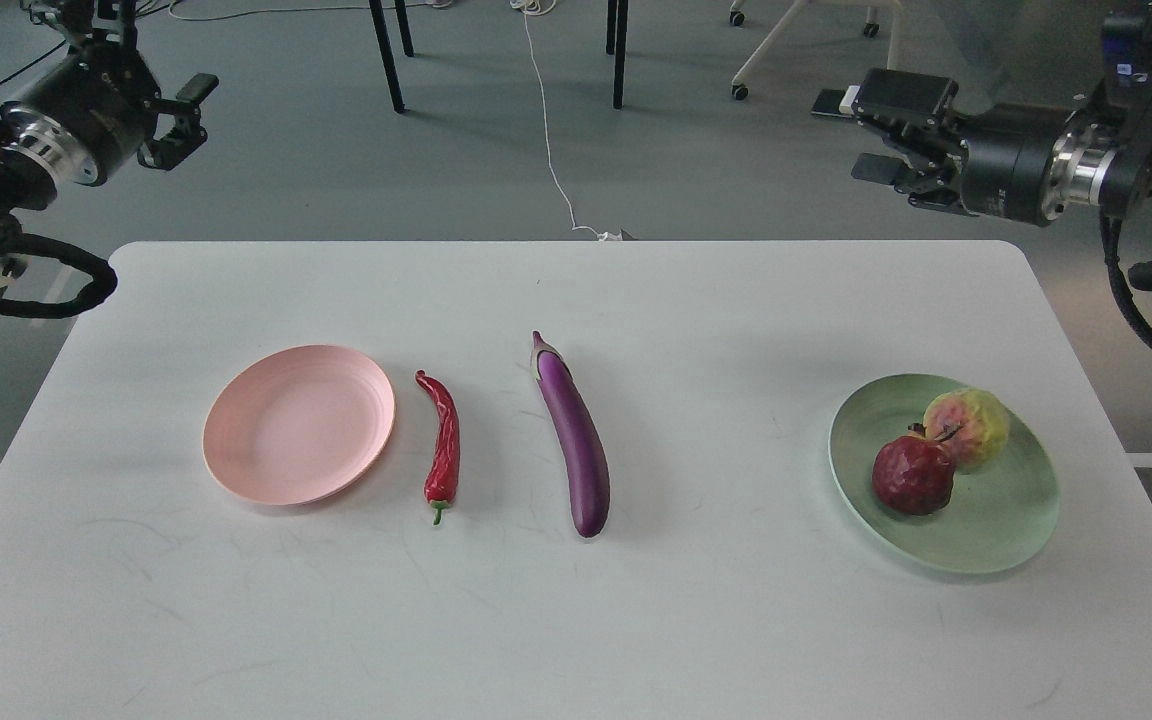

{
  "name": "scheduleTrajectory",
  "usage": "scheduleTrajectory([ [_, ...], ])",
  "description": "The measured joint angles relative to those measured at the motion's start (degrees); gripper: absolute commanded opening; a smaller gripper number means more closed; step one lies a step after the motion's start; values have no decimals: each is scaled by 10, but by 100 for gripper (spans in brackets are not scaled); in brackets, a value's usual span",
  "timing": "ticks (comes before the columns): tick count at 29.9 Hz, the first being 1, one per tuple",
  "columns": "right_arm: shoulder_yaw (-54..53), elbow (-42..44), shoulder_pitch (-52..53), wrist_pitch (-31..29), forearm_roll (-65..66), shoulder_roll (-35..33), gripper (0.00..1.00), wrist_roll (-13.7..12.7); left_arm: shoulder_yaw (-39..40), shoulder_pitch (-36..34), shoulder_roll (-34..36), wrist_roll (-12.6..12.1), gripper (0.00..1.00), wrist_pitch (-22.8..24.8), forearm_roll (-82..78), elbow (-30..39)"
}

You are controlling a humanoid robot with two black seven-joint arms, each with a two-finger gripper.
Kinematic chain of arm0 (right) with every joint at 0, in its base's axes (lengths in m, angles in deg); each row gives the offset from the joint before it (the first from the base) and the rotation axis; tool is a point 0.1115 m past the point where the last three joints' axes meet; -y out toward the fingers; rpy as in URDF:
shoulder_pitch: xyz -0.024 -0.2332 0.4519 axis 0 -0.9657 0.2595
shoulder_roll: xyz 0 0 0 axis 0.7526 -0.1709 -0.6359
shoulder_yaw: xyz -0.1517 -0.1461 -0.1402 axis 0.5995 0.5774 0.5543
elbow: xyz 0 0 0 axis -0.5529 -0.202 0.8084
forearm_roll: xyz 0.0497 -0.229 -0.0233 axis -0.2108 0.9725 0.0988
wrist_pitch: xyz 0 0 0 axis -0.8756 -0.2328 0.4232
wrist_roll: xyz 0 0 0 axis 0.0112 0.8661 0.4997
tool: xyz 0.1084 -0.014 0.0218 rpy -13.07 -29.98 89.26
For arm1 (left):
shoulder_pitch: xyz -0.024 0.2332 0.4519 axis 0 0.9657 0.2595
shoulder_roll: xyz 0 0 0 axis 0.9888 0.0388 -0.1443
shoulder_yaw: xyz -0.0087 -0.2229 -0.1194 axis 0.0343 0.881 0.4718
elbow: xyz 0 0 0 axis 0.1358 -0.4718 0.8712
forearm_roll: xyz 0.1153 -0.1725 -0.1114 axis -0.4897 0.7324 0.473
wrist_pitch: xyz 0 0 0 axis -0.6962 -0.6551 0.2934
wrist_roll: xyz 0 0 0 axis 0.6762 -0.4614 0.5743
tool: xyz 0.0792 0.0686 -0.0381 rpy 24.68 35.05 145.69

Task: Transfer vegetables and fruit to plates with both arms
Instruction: 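Reach the left gripper over to the purple eggplant and grasp it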

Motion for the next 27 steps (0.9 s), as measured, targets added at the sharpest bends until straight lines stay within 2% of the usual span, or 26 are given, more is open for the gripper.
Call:
scheduleTrajectory([
  [6,-22,120,-26,3,-123,15,99,1,-1,-10,4,-14,98,0,-139,160],
  [12,-26,206,-50,1,-271,44,100,-2,-1,-7,4,-69,98,0,-328,322],
  [15,-35,222,-67,-4,-351,51,100,-4,-9,-4,-13,-89,98,0,-430,373],
  [20,-109,226,-140,-50,-492,51,100,-6,-49,-1,-63,-107,98,0,-615,394],
  [24,-188,227,-210,-68,-512,51,100,-3,-71,7,-108,-117,98,0,-711,395],
  [26,-221,227,-251,-69,-514,51,100,-2,-78,10,-128,-133,98,0,-726,392],
  [27,-232,227,-270,-69,-514,52,100,-2,-84,11,-138,-149,98,0,-729,387],
])
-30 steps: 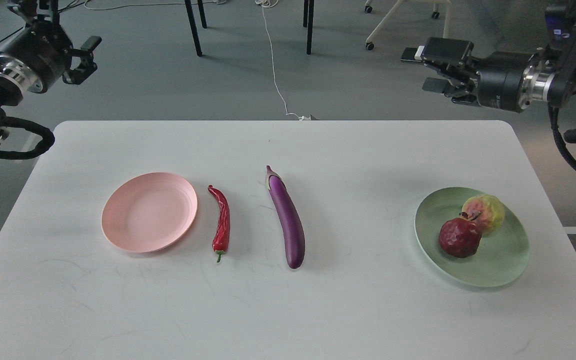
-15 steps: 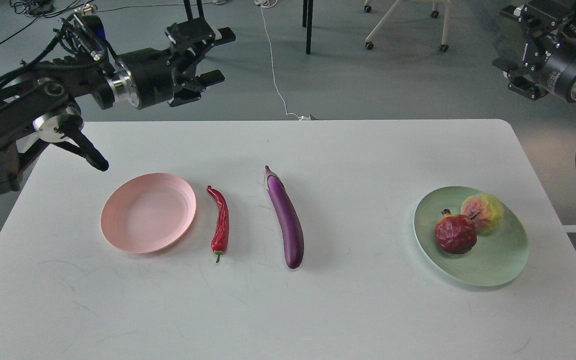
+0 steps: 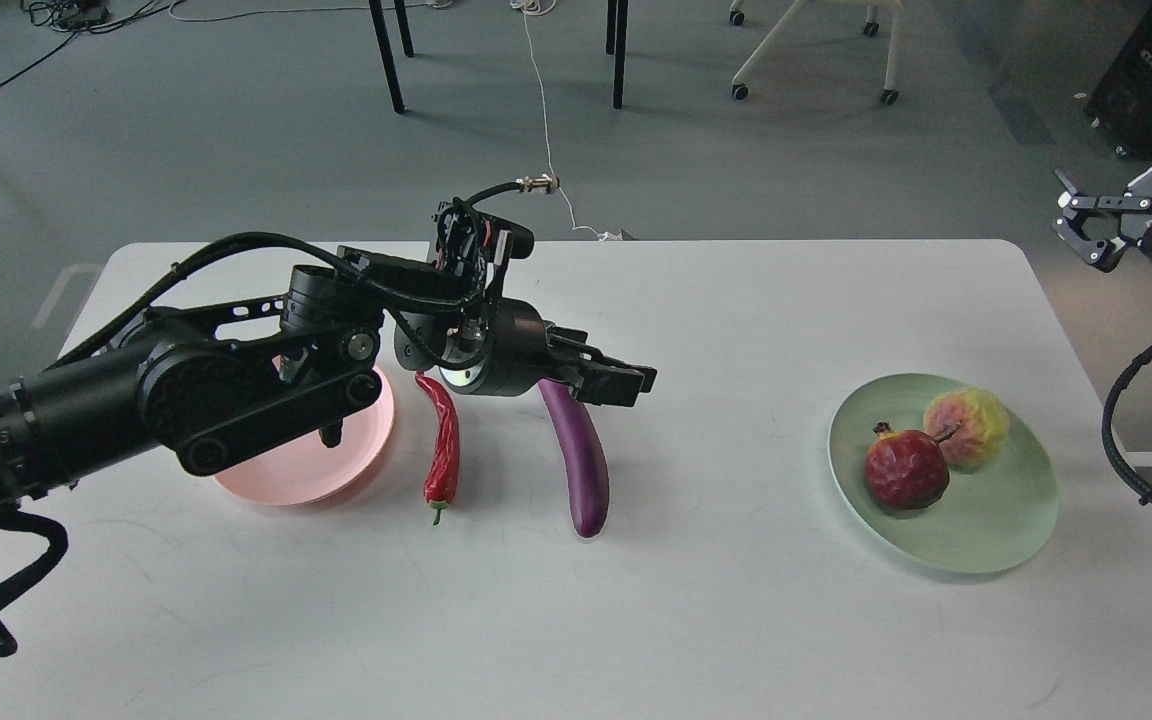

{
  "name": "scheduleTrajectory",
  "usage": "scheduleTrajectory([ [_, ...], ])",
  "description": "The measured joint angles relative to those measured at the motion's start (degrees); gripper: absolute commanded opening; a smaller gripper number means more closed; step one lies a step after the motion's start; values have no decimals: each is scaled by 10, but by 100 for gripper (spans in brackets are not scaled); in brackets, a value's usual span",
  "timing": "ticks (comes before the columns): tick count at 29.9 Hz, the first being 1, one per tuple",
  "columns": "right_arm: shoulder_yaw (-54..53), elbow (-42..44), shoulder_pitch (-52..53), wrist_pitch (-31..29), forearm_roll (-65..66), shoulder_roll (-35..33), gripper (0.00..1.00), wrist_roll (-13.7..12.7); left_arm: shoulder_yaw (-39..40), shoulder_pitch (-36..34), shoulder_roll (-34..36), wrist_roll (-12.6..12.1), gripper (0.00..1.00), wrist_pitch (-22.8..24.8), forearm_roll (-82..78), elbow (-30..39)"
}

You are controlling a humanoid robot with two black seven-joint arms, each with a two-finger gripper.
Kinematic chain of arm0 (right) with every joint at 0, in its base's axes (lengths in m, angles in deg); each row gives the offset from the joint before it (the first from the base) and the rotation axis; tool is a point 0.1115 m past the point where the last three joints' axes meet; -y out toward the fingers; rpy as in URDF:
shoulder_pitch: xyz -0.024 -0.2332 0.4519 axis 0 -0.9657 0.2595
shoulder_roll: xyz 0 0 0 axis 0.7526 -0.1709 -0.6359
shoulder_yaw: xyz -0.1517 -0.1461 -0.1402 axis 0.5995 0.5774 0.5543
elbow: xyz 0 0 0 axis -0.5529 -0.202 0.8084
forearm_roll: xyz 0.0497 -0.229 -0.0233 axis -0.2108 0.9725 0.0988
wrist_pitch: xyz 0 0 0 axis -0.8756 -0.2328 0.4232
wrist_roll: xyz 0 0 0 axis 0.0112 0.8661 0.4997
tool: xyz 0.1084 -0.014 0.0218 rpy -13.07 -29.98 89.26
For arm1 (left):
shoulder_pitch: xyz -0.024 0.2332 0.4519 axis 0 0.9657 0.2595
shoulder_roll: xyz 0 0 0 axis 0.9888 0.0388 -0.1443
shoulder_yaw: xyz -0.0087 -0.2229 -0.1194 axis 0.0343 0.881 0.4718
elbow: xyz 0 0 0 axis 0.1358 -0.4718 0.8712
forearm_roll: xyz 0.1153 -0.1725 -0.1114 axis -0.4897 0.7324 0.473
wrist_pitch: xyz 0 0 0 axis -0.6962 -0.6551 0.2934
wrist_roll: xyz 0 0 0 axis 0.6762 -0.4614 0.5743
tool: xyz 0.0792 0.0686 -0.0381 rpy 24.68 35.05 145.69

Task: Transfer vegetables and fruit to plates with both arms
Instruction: 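Reach the left gripper over to the purple eggplant and grasp it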

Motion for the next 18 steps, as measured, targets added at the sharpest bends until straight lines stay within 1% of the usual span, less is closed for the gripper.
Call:
scheduleTrajectory([
  [4,-13,0,-51,0,0,2,100,2,-35,2,-33,-91,98,0,-3,-29],
  [6,-14,-1,-64,0,0,4,100,4,-45,3,-42,-118,98,0,-2,-35],
  [7,-14,-1,-68,0,0,5,100,4,-48,4,-45,-125,98,0,-2,-37],
  [9,-14,-1,-71,0,0,6,100,6,-51,6,-47,-133,97,0,-1,-45],
  [11,-15,-2,-72,0,0,6,100,7,-53,8,-50,-134,97,0,1,-59],
  [16,-14,-2,-74,0,0,6,100,7,-57,17,-51,-130,95,0,5,-81],
  [18,-12,-2,-74,0,0,6,100,7,-57,24,-53,-130,93,0,6,-85],
])
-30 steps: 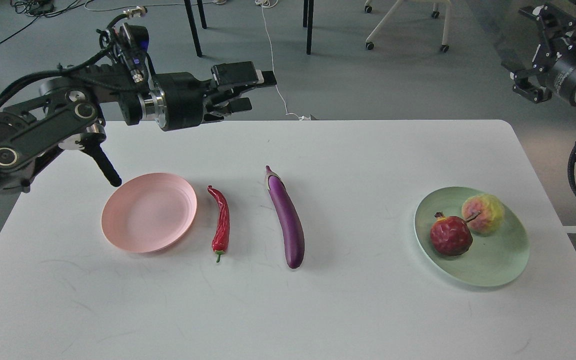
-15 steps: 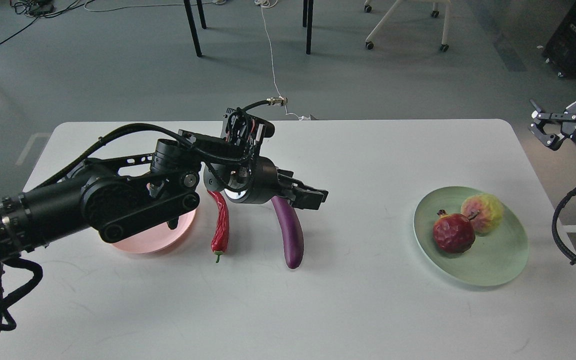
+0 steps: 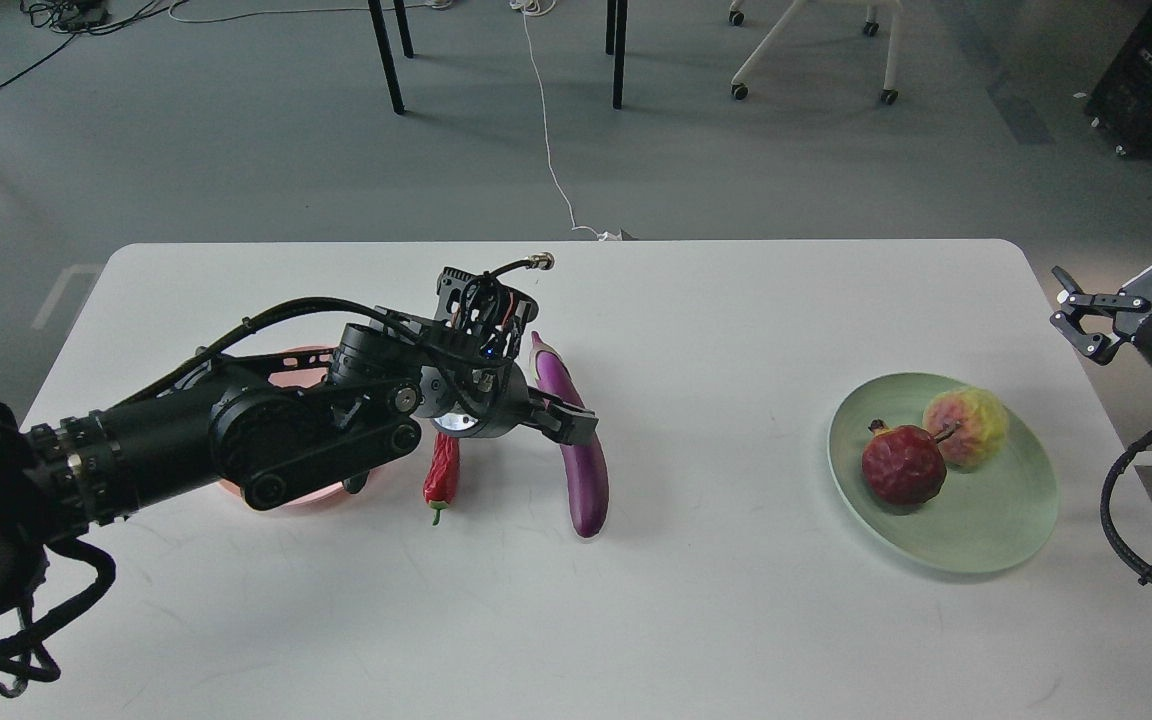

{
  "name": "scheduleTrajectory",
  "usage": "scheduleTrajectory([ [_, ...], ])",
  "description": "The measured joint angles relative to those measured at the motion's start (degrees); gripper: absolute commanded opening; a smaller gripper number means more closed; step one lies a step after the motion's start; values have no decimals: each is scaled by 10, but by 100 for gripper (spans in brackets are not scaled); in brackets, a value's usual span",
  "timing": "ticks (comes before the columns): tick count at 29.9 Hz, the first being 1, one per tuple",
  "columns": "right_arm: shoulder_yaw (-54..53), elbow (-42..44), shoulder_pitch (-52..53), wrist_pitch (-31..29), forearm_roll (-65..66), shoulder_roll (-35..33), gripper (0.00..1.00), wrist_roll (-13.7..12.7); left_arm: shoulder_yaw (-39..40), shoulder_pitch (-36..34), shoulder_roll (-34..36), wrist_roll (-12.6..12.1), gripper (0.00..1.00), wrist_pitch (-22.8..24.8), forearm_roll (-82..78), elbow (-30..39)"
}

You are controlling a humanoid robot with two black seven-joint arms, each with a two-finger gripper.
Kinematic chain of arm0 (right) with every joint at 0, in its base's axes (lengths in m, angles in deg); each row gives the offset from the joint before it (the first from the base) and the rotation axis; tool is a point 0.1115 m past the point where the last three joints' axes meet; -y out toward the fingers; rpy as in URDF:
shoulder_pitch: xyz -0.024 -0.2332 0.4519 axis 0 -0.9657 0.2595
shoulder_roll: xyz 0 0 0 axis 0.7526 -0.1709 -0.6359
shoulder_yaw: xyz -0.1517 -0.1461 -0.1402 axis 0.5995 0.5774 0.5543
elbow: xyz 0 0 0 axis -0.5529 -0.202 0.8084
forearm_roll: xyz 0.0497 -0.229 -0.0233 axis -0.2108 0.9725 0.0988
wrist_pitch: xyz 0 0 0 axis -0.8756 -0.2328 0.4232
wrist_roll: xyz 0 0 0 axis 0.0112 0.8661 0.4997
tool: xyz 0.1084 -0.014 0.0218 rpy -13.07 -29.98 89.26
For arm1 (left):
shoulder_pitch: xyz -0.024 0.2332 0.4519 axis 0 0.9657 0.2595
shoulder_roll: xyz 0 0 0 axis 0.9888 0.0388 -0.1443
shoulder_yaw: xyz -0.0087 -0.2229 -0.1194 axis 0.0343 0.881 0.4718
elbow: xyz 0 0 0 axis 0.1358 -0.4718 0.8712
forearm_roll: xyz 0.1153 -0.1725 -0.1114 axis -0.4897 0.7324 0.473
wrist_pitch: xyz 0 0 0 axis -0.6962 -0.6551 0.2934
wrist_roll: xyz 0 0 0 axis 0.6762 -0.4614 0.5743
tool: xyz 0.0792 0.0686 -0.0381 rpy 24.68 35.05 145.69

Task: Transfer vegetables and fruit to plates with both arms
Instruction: 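Reach the left gripper over to the purple eggplant and grasp it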

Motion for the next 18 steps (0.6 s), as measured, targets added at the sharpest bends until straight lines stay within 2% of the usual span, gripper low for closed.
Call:
scheduleTrajectory([
  [7,7,-6,0,0,4,0,100,-4,8,6,-44,2,87,0,2,-55],
  [11,8,-7,0,0,11,0,100,-5,8,6,-58,2,87,0,2,-74],
  [12,8,-7,0,0,11,0,100,-5,7,6,-59,2,75,0,2,-75],
  [17,9,-5,0,0,21,2,100,-5,1,6,-63,2,43,0,2,-78],
  [18,9,-4,0,0,21,3,100,-5,0,6,-63,2,39,0,1,-79],
])
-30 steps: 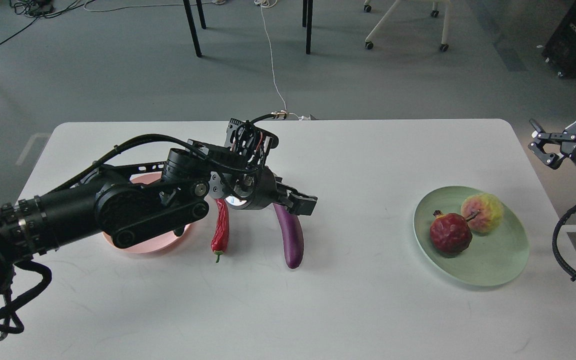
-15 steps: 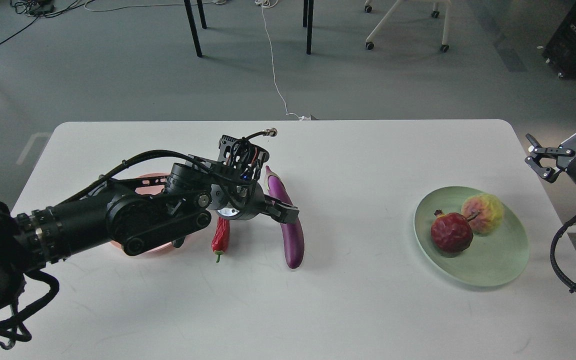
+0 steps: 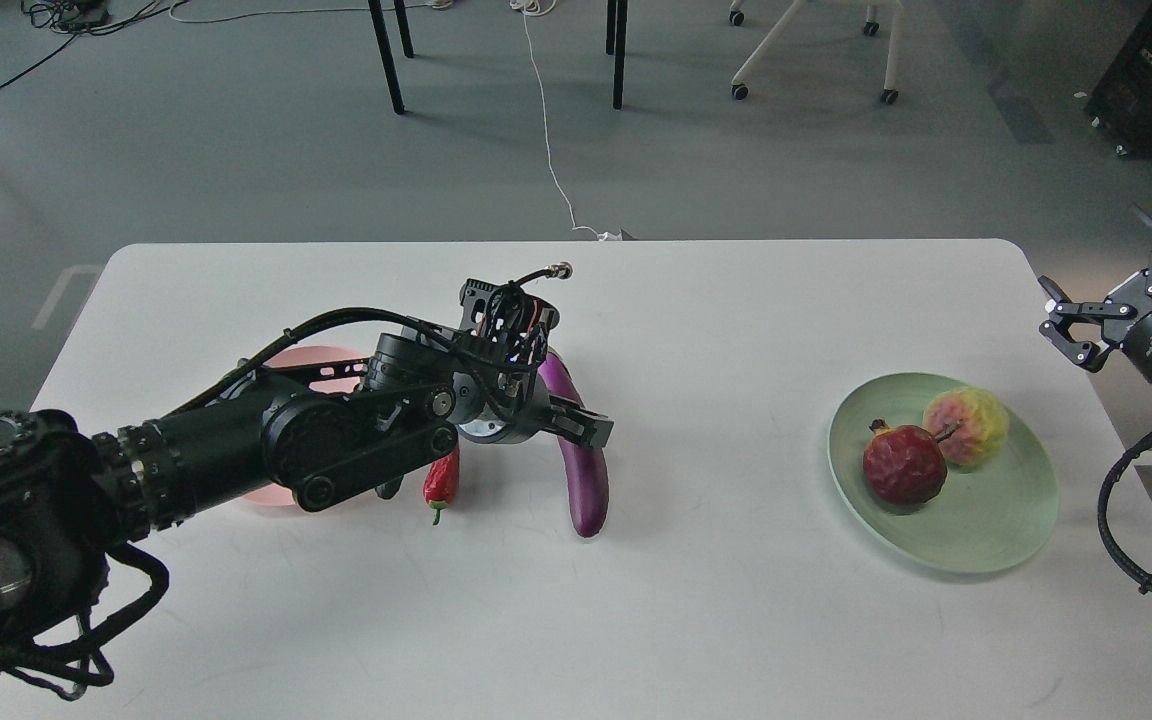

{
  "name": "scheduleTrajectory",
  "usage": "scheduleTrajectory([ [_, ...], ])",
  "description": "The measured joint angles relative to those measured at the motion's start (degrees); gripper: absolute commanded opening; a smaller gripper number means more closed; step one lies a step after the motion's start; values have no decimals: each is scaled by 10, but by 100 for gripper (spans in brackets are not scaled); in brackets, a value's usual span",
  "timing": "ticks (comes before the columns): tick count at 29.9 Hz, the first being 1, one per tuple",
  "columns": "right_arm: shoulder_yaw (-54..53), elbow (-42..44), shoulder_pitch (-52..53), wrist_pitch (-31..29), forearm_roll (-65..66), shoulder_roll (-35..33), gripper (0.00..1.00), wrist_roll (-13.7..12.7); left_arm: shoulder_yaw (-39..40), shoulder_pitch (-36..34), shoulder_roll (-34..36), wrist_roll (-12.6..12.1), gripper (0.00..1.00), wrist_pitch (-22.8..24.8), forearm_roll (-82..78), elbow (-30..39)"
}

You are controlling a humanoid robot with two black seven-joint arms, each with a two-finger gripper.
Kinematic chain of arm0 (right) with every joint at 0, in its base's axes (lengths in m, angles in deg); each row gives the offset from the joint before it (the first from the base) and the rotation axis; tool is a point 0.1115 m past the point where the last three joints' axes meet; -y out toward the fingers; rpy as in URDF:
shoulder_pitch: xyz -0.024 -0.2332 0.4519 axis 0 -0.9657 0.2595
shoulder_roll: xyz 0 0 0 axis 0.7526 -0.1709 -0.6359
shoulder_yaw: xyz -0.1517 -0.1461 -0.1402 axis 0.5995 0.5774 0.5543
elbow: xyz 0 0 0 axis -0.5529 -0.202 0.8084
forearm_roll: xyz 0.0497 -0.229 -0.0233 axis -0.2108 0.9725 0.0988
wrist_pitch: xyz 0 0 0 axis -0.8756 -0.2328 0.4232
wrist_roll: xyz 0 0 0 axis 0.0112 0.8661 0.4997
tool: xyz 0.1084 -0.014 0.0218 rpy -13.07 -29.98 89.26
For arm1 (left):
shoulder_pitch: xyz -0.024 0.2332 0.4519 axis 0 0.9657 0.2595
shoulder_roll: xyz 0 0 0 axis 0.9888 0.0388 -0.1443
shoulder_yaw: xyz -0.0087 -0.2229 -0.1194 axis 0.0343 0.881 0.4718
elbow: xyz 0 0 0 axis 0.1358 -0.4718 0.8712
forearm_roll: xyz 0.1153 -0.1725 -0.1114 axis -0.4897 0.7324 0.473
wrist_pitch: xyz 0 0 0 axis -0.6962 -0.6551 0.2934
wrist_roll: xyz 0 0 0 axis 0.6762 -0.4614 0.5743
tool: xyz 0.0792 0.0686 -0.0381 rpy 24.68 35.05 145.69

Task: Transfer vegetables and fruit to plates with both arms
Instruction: 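Reach the left gripper over to the purple eggplant and grasp it, then lift the eggplant and lower it onto the pink plate, releasing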

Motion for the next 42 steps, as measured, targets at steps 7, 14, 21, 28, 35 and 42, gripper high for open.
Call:
scheduleTrajectory([
  [7,1,-4,1,0,9,1,100,1,-1,1,0,1,22,-1,-2,-16],
  [14,0,-3,1,0,12,0,100,2,8,-10,16,1,12,1,15,-5],
  [21,-2,-1,6,0,12,-4,100,3,31,-50,124,-7,11,0,100,106],
  [28,-2,3,7,0,12,-5,100,5,29,-32,313,-1,11,0,112,231],
  [35,-2,2,3,0,12,0,100,5,37,41,407,7,15,0,112,244],
  [42,-1,3,1,0,13,0,100,4,36,90,424,7,59,0,108,234],
])
